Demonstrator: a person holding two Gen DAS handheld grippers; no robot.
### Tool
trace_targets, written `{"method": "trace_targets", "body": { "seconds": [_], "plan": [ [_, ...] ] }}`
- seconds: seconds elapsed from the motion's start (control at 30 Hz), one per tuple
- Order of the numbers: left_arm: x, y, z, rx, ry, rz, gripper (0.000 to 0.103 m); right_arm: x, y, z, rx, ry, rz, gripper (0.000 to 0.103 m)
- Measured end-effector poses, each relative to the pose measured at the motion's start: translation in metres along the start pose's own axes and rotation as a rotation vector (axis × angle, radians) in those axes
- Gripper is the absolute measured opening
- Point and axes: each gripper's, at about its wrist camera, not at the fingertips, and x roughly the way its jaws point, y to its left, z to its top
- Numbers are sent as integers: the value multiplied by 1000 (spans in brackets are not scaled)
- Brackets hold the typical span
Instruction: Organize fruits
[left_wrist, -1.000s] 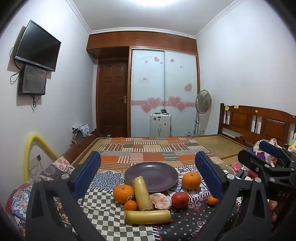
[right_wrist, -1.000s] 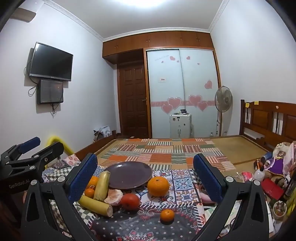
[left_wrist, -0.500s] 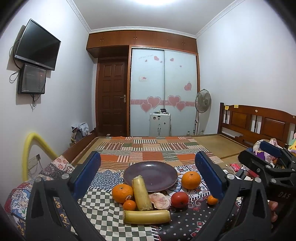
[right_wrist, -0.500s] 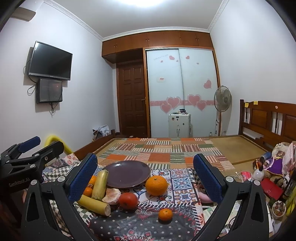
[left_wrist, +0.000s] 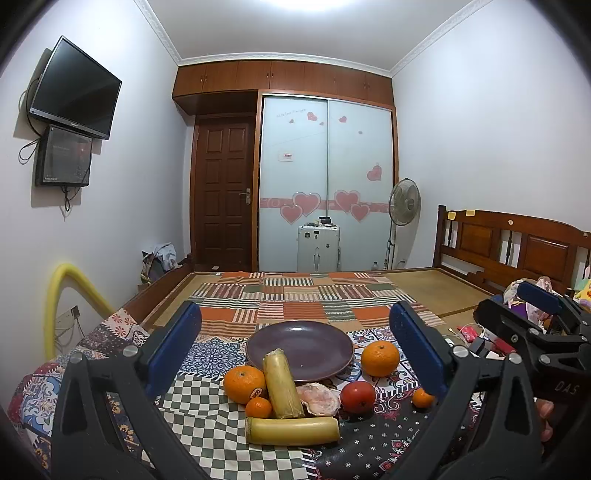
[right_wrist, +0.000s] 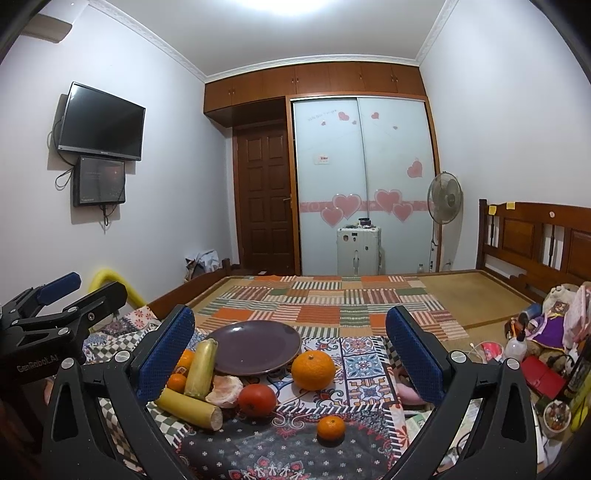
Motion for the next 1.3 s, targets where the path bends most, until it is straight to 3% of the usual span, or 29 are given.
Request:
{"method": "trace_targets", "body": {
  "seconds": [1.07,1.3],
  "plan": [
    [-1,0,-1,-6,9,-11,103,1,5,0,-4,1,15,103],
    [10,0,-12,7,56,-15,102,11,0,-11,-17,44,33,103]
  ]
}}
